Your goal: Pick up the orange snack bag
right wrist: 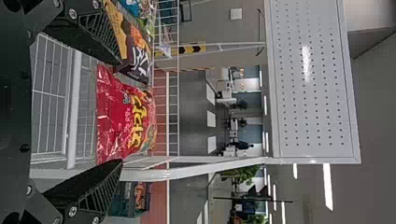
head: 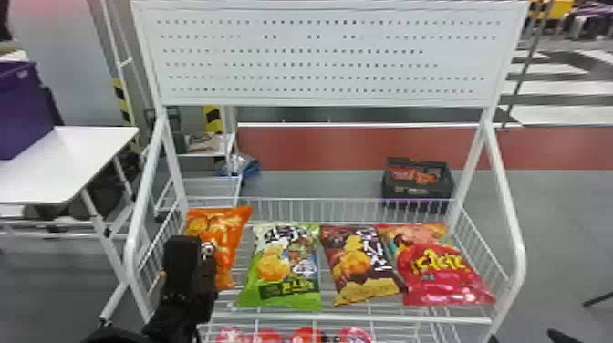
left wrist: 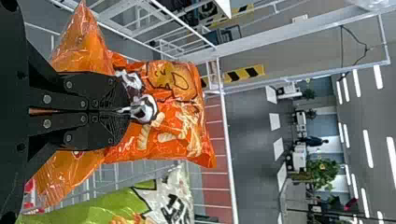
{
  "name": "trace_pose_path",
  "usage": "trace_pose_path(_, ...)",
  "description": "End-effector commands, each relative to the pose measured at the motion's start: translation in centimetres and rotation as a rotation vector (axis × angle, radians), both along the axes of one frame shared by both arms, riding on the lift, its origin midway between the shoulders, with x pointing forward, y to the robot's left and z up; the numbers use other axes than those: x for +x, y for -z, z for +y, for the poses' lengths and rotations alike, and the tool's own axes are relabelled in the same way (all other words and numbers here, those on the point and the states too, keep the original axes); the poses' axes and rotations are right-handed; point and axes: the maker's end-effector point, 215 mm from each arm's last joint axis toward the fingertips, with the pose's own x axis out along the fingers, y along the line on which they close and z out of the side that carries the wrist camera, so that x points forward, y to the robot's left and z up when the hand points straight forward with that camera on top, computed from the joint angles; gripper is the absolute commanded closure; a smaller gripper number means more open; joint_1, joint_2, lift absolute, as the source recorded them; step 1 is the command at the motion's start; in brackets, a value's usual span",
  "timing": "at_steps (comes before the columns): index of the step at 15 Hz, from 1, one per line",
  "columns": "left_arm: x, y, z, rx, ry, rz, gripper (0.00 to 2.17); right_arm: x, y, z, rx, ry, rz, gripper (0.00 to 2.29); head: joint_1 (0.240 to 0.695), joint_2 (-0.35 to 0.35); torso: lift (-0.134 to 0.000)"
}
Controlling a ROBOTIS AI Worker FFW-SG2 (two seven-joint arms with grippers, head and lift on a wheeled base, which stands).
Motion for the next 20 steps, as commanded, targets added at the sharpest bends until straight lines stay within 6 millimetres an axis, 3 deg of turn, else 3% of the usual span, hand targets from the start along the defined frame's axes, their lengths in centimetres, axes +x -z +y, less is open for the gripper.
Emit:
trace_pose_path(1,-0.4,-2.0,-0.4,-0.039,0.006,-0.049,1.54,0.1,0.0,0.0,0.001,0.001,-0.001,0.15,0.499,0.0,0.0)
trace_pose_path(10,-3.7,-7.6,-0.7,-0.154,0.003,-0.222,1.54,-0.1,-0.3,0.1,0.0,0.001,-0.004,0.15,0.499,0.0,0.0)
trace_pose_path(20,-10.0,-10.4,0.9,-0.213,-0.034,-0.414,1.54,-0.1,-1.0,0.3,0.002,0.002,-0.002,0.15,0.499,0.0,0.0)
